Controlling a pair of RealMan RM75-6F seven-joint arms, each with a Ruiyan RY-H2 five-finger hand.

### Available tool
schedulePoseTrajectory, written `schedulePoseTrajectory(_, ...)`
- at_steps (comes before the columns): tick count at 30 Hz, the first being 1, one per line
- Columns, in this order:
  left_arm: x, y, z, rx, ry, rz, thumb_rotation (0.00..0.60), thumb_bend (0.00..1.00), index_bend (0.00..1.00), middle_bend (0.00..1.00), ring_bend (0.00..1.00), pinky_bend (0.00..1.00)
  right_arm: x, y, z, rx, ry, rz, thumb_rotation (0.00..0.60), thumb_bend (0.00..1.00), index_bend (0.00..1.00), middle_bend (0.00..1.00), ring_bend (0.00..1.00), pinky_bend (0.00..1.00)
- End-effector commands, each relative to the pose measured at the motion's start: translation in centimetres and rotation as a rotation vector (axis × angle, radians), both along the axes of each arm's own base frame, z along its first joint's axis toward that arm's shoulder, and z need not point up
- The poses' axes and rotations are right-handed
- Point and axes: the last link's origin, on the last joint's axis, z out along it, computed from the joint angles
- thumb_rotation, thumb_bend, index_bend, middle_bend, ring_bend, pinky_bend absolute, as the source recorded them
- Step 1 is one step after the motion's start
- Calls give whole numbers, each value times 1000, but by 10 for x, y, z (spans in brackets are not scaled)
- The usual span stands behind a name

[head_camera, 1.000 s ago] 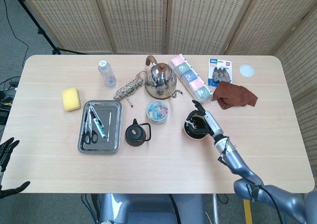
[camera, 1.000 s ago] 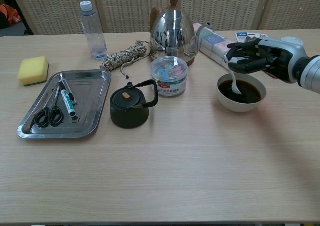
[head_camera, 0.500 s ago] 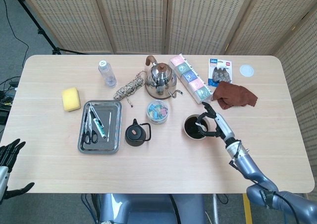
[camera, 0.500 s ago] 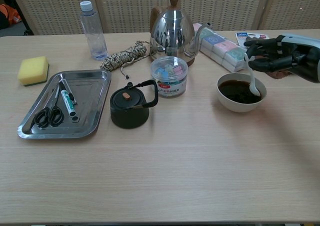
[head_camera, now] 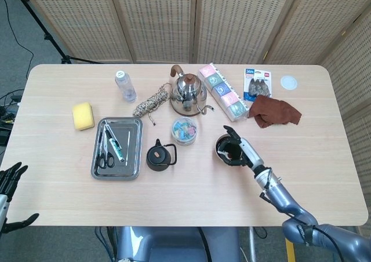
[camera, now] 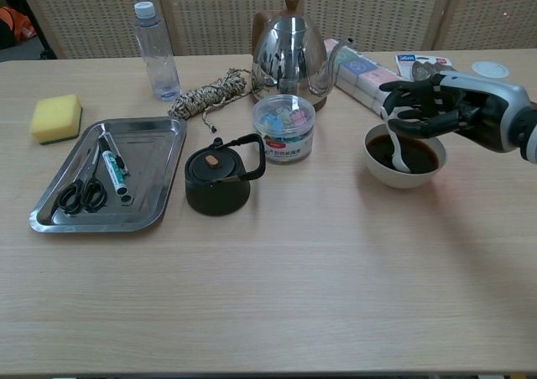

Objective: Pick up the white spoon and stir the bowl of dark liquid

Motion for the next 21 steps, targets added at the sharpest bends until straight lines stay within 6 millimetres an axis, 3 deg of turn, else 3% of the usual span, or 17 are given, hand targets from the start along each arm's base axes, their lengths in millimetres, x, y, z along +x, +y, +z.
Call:
schedulePoseTrajectory(1,-1,0,1,2,0,3,600,0,0,0,0,0,3,-4,-4,-23,11,10,600,672,567,0,0,0)
schedulePoseTrajectory(5,-1,0,1,-1,-1,3,600,0,0,0,0,0,0,-13,-8,-41,6,-19,600,672,569,0,0,0)
schedulePoseTrajectory(10,0,0,1,2,-2,3,600,0,0,0,0,0,-13,-24,2,-89,11,-56,600,672,569,0,0,0)
schedulePoseTrajectory(21,2,1,-5,-12,14,0,600,0,0,0,0,0,-35,-12,28,-99,21,-72,600,704,569,0,0,0)
